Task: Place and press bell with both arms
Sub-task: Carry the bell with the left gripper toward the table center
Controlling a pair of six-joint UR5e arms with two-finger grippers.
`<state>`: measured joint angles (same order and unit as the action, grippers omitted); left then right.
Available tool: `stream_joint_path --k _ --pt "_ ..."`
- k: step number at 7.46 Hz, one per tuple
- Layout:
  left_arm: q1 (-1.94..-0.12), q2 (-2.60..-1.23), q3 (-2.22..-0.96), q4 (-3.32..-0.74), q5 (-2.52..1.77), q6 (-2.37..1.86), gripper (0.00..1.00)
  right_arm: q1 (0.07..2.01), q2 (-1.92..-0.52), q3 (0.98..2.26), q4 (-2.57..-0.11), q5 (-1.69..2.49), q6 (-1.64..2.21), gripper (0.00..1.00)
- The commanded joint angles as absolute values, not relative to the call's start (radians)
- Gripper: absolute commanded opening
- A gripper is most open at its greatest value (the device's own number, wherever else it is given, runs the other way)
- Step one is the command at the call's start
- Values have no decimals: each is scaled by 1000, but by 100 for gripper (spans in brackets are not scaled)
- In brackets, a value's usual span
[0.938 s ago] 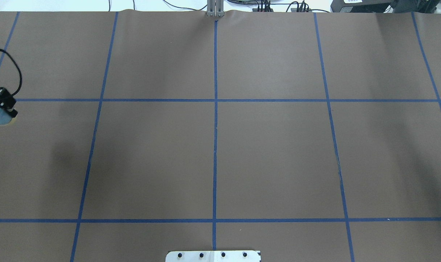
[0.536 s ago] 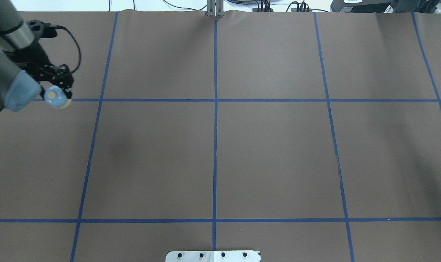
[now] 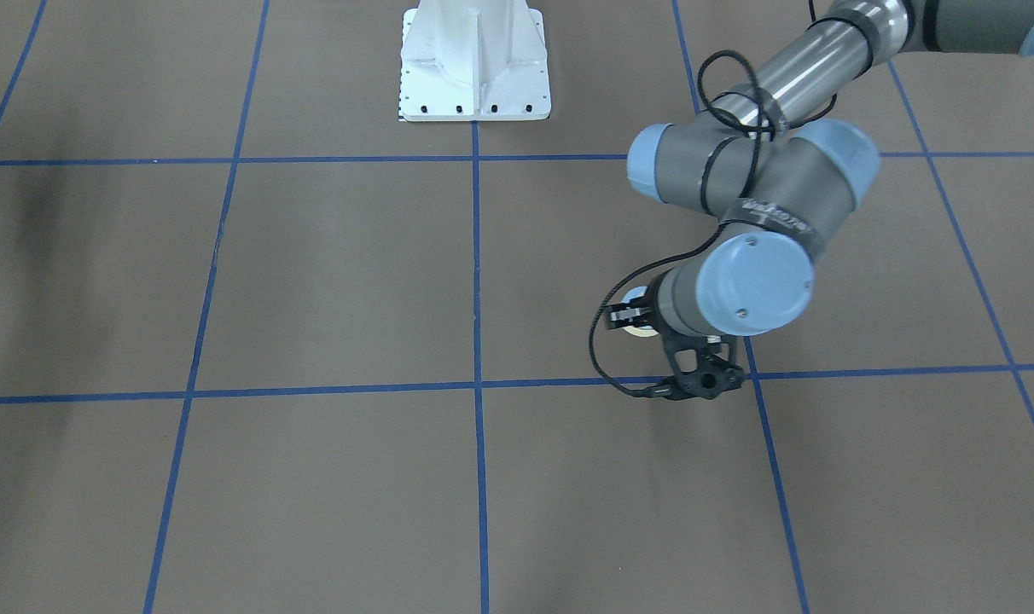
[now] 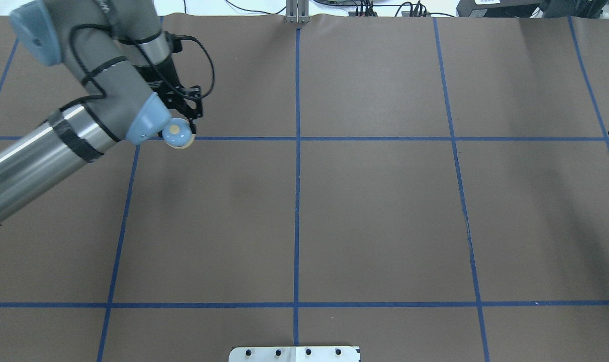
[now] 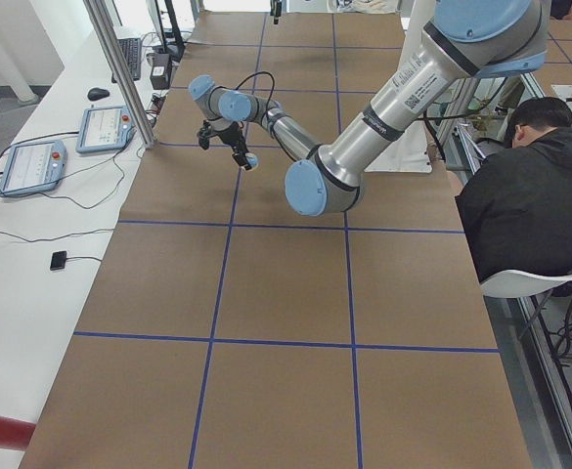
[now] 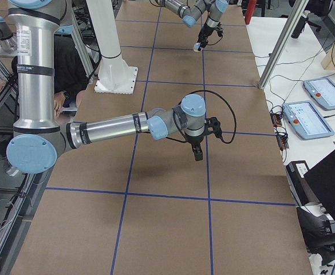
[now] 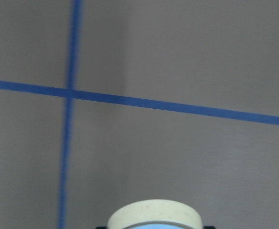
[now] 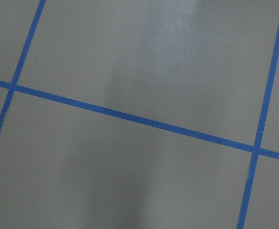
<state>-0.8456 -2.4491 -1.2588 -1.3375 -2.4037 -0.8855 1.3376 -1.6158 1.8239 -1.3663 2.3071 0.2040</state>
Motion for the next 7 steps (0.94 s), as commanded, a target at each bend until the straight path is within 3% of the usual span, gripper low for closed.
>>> stream_joint_path --k 1,4,7 --pt "-772 -2505 -1100 -1606 -2401 -1029 19 1338 -1615 1824 -1367 2307 204 100" --pt "-720 -2649 -945 -1635 -2395 -1089 20 1338 -1615 1824 -1367 2307 204 100" --pt "-681 -2691 -885 -1675 -2393 -1114 23 1338 -1617 1821 -1367 2309 204 100"
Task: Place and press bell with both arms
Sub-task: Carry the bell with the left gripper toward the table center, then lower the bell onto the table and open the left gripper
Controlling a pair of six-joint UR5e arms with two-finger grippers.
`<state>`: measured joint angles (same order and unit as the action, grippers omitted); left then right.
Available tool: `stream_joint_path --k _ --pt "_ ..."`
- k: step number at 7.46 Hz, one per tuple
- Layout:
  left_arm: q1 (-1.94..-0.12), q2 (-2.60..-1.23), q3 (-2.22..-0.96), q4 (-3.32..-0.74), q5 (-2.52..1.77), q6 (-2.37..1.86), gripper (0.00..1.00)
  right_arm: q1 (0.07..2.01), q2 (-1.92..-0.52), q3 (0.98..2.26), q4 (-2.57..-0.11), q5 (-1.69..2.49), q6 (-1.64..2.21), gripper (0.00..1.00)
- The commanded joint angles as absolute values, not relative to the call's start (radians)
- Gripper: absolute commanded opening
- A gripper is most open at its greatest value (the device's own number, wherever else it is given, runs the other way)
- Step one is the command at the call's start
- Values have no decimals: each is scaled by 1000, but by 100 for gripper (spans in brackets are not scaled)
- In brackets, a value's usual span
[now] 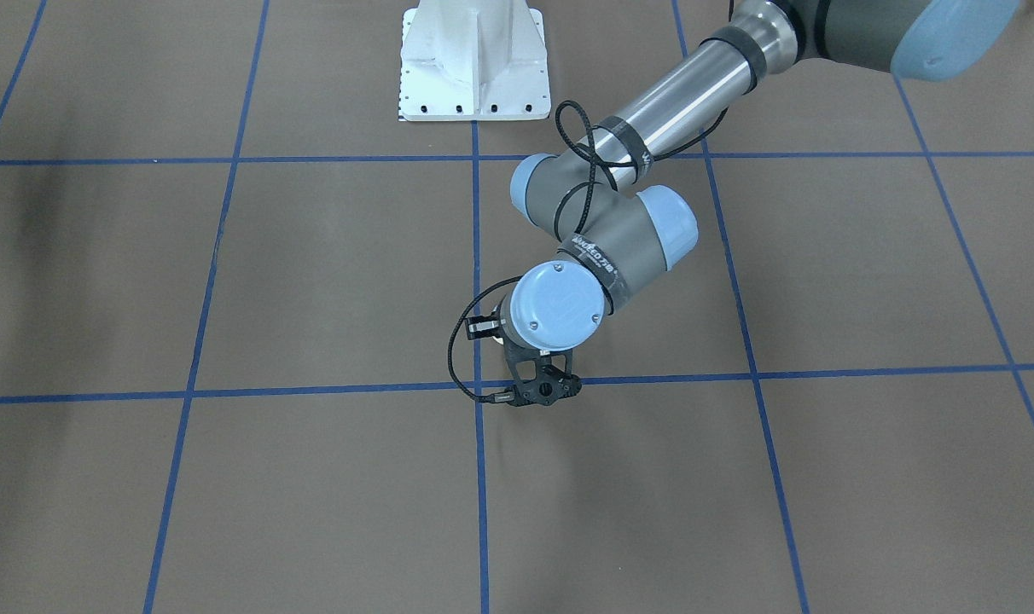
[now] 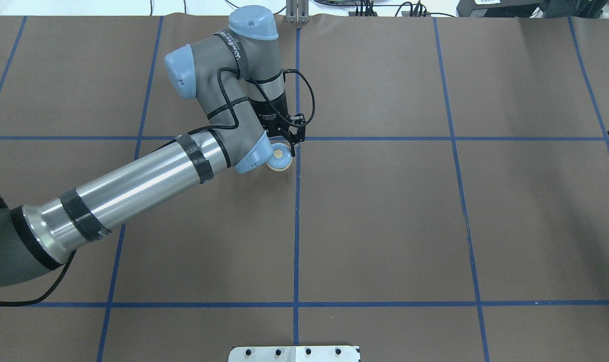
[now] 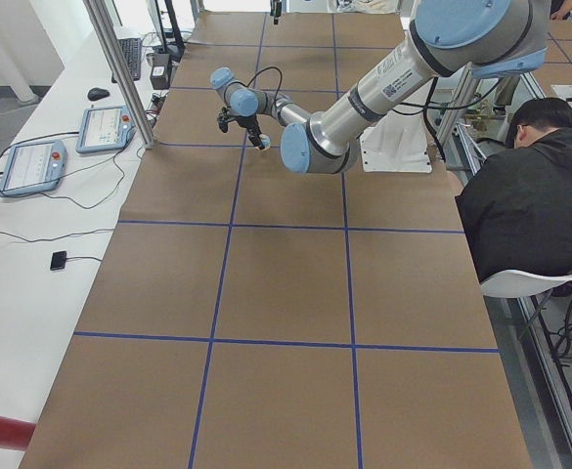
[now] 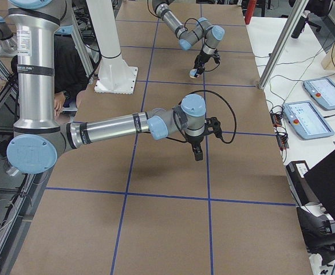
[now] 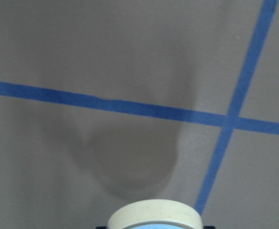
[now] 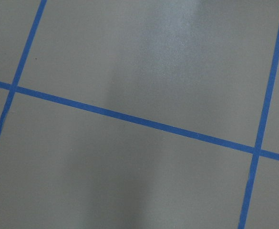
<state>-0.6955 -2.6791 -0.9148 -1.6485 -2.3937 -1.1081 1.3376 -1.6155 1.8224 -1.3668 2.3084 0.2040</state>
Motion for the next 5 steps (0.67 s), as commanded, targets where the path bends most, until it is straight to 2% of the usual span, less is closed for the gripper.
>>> stream_joint_path --k 1,2,3,4,5 --pt "-675 -2691 -874 -1701 -2393 -1133 27 1338 -1617 1821 -1367 2309 204 100" --pt "-666 -2691 -868 -1721 -2370 -1141 32 1338 -1617 1821 -1367 2309 204 100" --pt "-663 -2691 -868 -1723 -2358 -1141 34 1338 -1617 1819 -1367 2309 204 100" --pt "-660 -2691 -868 -1723 -2358 -1143 48 1338 -1617 1819 -1367 2309 204 100" --pt "-654 -2691 -868 -1726 -2356 -1141 75 1338 -1618 1819 -1367 2309 204 100"
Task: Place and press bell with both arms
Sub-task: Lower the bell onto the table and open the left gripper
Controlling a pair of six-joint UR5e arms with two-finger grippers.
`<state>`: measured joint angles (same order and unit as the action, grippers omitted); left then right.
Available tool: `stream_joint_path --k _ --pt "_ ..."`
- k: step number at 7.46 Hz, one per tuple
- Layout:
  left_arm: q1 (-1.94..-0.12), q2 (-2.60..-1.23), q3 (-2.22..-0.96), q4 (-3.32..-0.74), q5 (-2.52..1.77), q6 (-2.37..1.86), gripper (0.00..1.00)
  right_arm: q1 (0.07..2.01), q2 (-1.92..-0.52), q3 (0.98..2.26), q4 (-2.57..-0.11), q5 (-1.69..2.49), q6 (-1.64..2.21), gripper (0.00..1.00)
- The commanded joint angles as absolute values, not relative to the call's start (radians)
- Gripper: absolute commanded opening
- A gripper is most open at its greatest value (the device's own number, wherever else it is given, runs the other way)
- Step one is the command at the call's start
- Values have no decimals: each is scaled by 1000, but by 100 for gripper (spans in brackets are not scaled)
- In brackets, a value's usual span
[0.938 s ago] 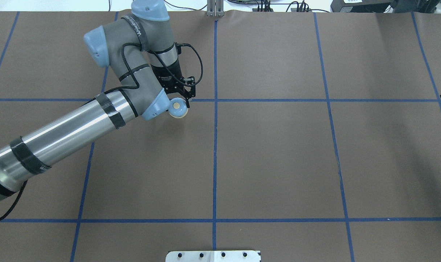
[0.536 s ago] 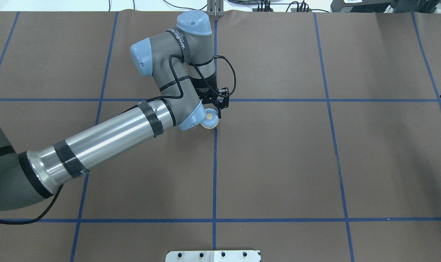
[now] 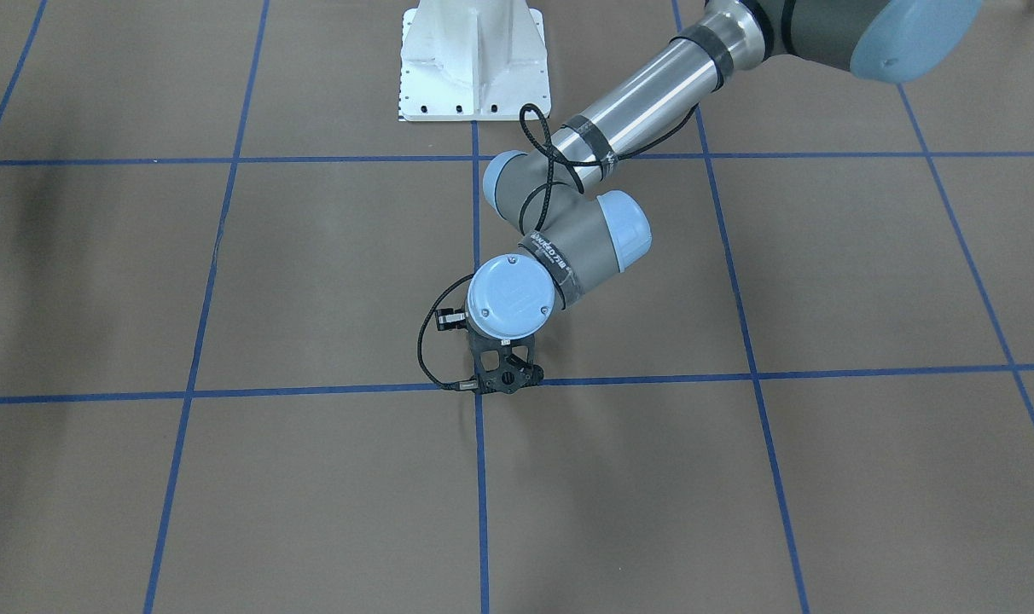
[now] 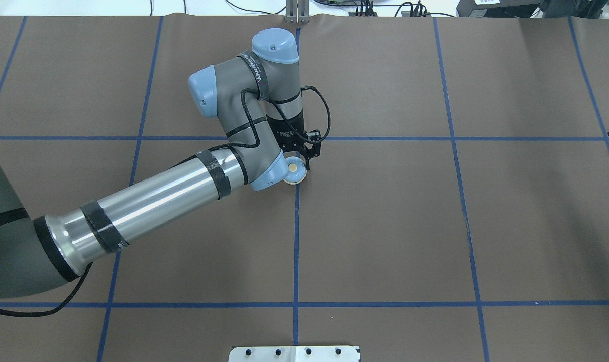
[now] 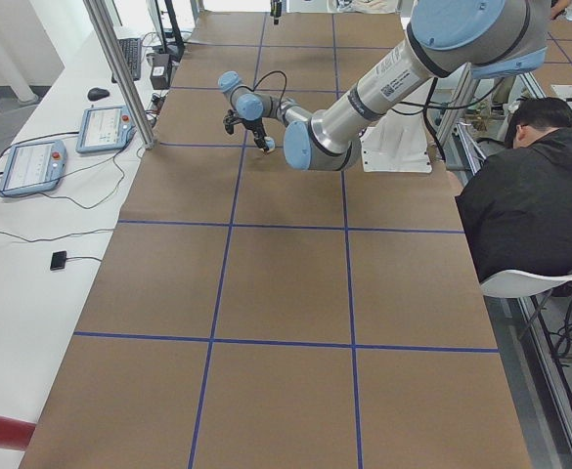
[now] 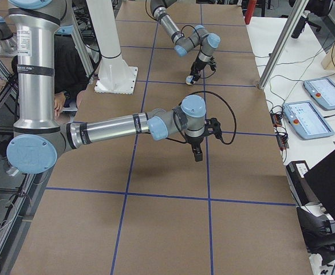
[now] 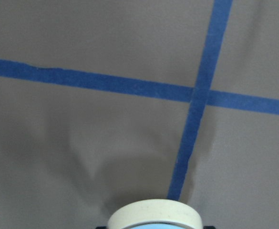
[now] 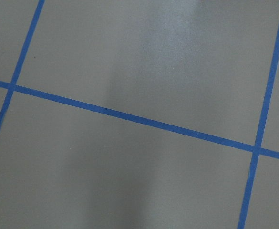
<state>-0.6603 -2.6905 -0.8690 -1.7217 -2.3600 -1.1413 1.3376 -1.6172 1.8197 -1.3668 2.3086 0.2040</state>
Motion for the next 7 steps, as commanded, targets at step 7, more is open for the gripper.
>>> stream_joint_path --k 7 --pt "-815 -2636 -1069 -1706 -2318 -1138 100 1333 -1531 1824 -1367 2354 366 100"
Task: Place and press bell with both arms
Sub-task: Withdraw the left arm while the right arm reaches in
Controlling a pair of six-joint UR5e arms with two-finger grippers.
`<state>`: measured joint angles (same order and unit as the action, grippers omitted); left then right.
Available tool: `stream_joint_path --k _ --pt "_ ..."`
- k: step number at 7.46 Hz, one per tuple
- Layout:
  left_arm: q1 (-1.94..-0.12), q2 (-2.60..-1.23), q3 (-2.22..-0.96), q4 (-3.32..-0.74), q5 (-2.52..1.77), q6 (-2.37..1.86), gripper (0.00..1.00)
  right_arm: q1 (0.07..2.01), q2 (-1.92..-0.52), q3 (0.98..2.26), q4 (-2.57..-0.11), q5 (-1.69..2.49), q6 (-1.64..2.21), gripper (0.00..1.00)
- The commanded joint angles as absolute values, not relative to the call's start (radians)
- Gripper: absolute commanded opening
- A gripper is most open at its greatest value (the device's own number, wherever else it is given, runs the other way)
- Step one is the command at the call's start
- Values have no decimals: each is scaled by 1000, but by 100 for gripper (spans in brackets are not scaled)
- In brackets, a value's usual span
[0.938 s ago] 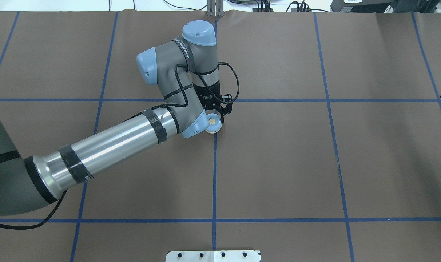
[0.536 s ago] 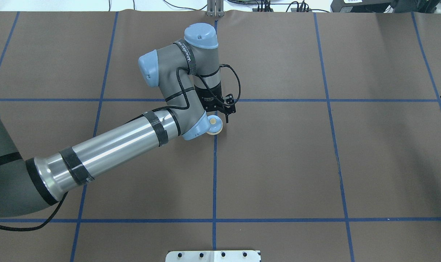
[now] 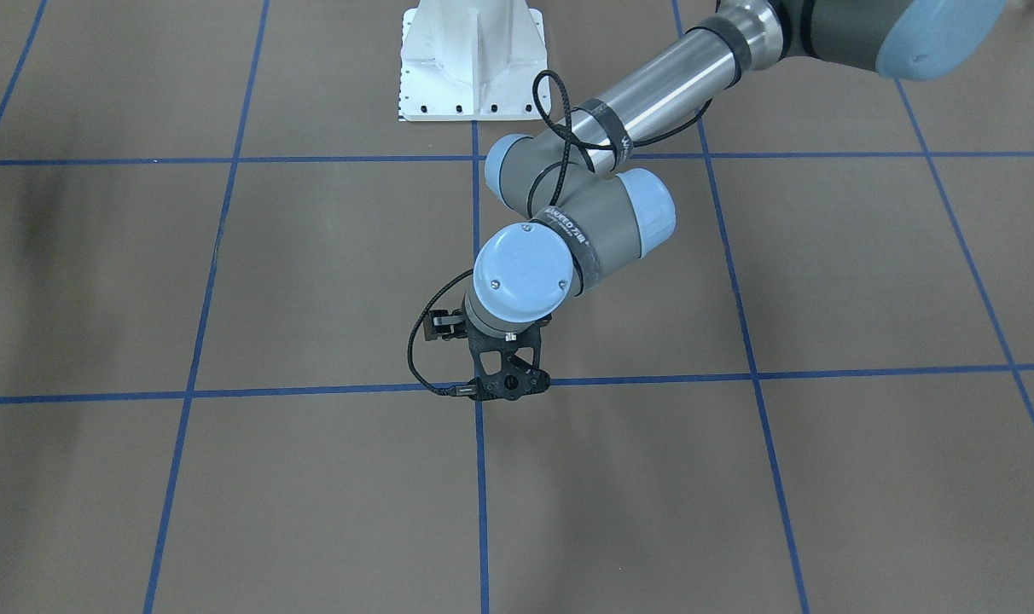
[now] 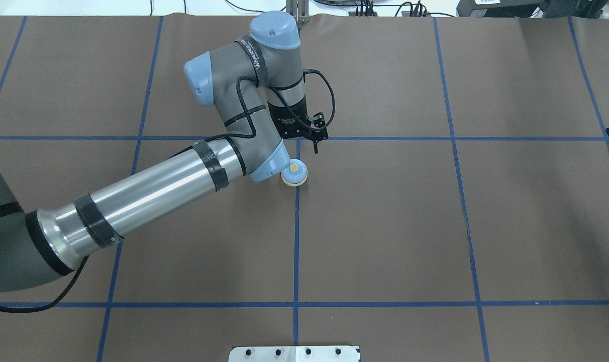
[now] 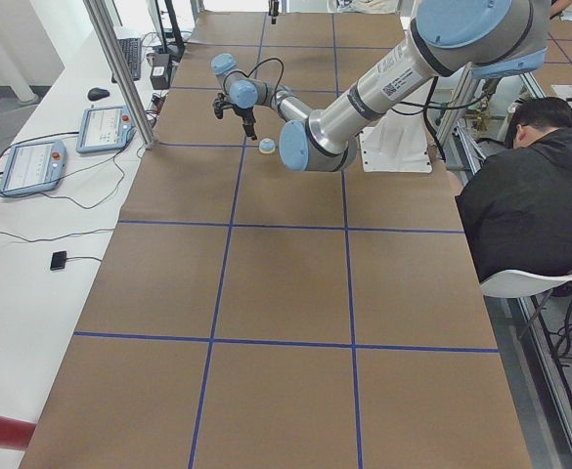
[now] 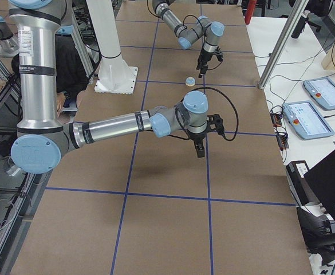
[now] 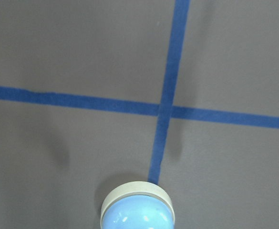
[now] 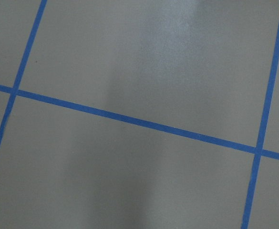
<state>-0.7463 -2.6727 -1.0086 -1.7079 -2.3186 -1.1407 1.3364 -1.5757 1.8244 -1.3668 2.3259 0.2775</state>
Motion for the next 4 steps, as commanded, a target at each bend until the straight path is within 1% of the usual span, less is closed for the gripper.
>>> stream_joint_path --k 1,2,3,4 --pt "-859 -2578 -1139 -1709 -2313 -1125 100 1325 -1490 1822 -1365 2382 455 100" --pt "-895 -2515 -1204 -1706 -2310 -1061 100 1301 -1474 1838 -1332 2394 466 99" --pt "-940 -2426 -1273 -1707 -2307 -990 100 1277 -1473 1841 -1280 2395 466 99" --pt "-992 -2342 -1331 -1707 -2309 -882 100 1244 -1453 1839 -1278 2384 509 100"
